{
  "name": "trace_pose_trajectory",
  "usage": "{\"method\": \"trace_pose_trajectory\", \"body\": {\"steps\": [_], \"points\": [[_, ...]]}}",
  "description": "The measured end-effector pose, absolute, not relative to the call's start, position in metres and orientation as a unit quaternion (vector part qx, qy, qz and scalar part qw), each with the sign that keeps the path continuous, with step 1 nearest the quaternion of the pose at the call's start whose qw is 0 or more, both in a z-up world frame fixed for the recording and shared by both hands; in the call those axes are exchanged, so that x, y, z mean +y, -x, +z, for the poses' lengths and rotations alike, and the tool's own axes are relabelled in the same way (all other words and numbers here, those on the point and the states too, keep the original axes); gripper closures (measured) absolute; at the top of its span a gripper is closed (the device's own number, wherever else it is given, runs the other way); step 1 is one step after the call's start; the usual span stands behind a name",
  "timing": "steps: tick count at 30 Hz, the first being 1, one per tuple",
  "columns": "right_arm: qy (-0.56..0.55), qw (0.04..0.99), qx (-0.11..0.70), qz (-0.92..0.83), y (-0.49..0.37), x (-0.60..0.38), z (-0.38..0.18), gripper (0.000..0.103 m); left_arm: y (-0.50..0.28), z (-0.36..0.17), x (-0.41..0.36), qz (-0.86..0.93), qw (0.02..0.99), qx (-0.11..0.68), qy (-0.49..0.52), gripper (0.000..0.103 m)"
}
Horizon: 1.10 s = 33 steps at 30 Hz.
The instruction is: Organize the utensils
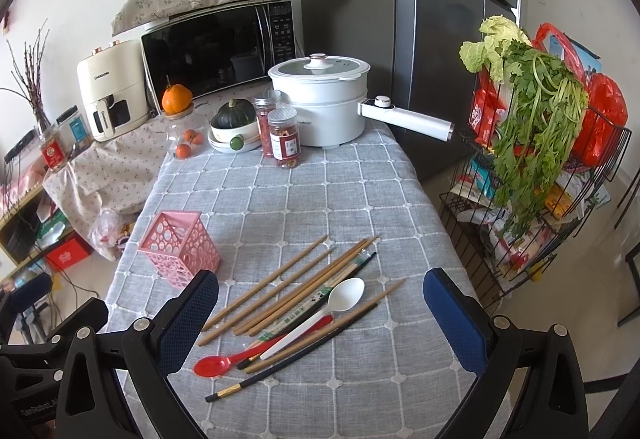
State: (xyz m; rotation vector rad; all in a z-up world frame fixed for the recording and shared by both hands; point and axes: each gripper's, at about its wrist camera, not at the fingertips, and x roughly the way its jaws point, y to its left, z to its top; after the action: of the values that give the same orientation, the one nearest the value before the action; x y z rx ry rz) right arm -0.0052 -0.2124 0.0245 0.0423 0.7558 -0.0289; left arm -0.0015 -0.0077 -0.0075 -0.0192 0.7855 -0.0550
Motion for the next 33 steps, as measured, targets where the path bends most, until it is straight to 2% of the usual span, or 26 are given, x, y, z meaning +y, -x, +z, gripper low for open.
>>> {"method": "trace_pose_trajectory", "body": {"steps": [28, 33], "points": [[-0.039, 0.917, 0.396, -0.012, -0.005, -0.222, 0.016, 0.000, -0.006, -0.012, -0.007, -0.022, 0.924, 0.382, 0.010, 0.000], [-0.053, 0.903, 0.425, -0.025, -0.024, -0.239, 0.006, 0.000, -0.023, -0.025, -0.014, -0.043, 0.904, 0.424, -0.009, 0.000]]}}
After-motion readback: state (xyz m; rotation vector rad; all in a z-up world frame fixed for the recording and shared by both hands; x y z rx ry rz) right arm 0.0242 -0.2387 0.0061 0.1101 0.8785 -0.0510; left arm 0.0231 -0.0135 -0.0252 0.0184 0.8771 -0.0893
